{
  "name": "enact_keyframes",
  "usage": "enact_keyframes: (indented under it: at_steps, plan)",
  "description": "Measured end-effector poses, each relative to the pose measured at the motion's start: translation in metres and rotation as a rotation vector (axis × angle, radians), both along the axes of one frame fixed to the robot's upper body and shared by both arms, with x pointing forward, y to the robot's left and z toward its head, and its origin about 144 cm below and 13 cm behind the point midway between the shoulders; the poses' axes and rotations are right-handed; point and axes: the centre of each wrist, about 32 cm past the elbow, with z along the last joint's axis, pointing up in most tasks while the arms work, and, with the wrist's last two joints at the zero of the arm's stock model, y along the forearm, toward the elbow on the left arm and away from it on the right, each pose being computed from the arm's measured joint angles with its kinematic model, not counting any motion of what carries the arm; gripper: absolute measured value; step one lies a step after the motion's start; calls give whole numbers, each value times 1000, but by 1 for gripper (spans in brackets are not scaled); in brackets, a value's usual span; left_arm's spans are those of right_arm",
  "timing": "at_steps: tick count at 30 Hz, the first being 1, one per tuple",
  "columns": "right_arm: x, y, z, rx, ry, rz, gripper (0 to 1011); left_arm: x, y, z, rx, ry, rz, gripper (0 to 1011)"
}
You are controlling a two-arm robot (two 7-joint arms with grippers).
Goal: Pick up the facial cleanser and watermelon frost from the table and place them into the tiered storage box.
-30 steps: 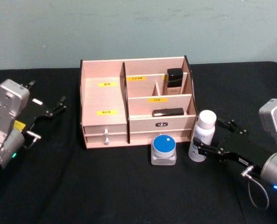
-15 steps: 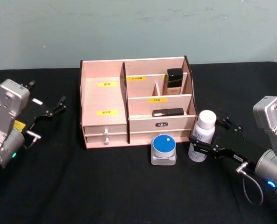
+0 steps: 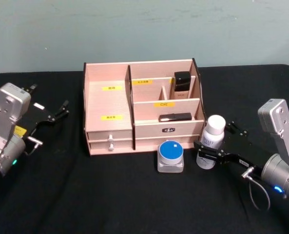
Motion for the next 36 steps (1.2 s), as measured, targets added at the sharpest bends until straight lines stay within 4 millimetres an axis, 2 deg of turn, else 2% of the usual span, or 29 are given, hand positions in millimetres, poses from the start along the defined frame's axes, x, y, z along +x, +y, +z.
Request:
enact_keyframes:
  at_steps: [13, 18, 23, 26, 28, 36]
  plan:
    - [2, 2, -2, -10, 1, 4, 993, 0, 0, 0, 0, 0, 0, 1009]
    - [2, 2, -2, -8, 2, 5, 903, 0, 0, 0, 0, 0, 0, 1010]
    - [1, 1, -1, -7, 1, 4, 733, 0, 0, 0, 0, 0, 0, 1010]
    - [1, 1, -1, -7, 1, 4, 678, 0, 0, 0, 0, 0, 0, 1010]
    - [1, 1, -1, -6, 1, 4, 606, 0, 0, 0, 0, 0, 0, 1010]
    - [1, 1, -1, -6, 1, 4, 595, 0, 0, 0, 0, 0, 0, 1010]
